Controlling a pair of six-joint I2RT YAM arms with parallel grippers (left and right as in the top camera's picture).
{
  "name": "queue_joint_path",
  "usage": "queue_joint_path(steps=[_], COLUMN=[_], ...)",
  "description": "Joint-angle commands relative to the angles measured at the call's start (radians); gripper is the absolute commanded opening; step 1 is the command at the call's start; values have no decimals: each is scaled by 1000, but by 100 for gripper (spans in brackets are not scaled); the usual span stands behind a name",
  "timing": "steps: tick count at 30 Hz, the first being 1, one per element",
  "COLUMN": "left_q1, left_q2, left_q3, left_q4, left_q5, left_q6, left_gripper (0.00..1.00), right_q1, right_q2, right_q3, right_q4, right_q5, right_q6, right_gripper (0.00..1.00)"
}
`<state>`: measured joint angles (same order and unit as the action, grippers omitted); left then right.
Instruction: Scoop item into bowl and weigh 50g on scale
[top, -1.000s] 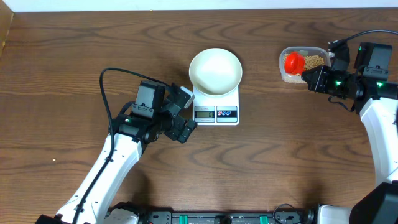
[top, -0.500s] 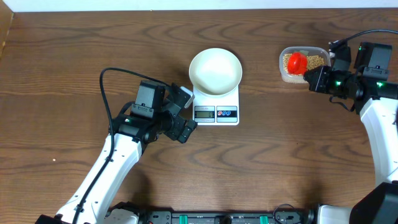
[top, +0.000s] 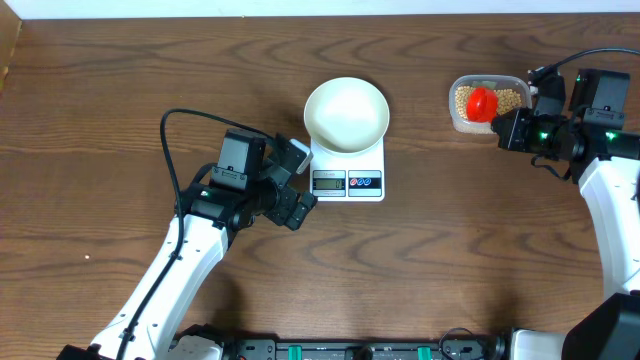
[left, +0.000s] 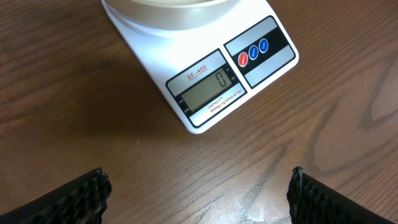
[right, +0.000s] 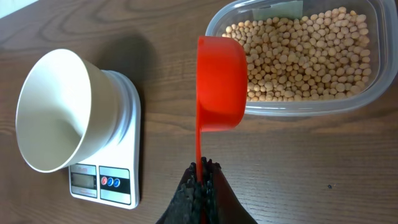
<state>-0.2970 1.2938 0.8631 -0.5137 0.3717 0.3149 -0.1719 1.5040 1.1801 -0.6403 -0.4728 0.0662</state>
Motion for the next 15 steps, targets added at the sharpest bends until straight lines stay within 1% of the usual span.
queue_joint_path(steps=[1,15], left_q1=[-2,-2], left_q2=[1,1], left_q3=[-5,-5], left_q4=[2,2], left_q5=[6,6], left_q6=[5,5], left_gripper=[93,93], right_q1=[-3,-3], right_q2=[-21,-21], right_q3=[16,16], right_q4=[-5,-5], right_q5=[3,3], right_q6=[-20,-19], right_gripper=[1,1])
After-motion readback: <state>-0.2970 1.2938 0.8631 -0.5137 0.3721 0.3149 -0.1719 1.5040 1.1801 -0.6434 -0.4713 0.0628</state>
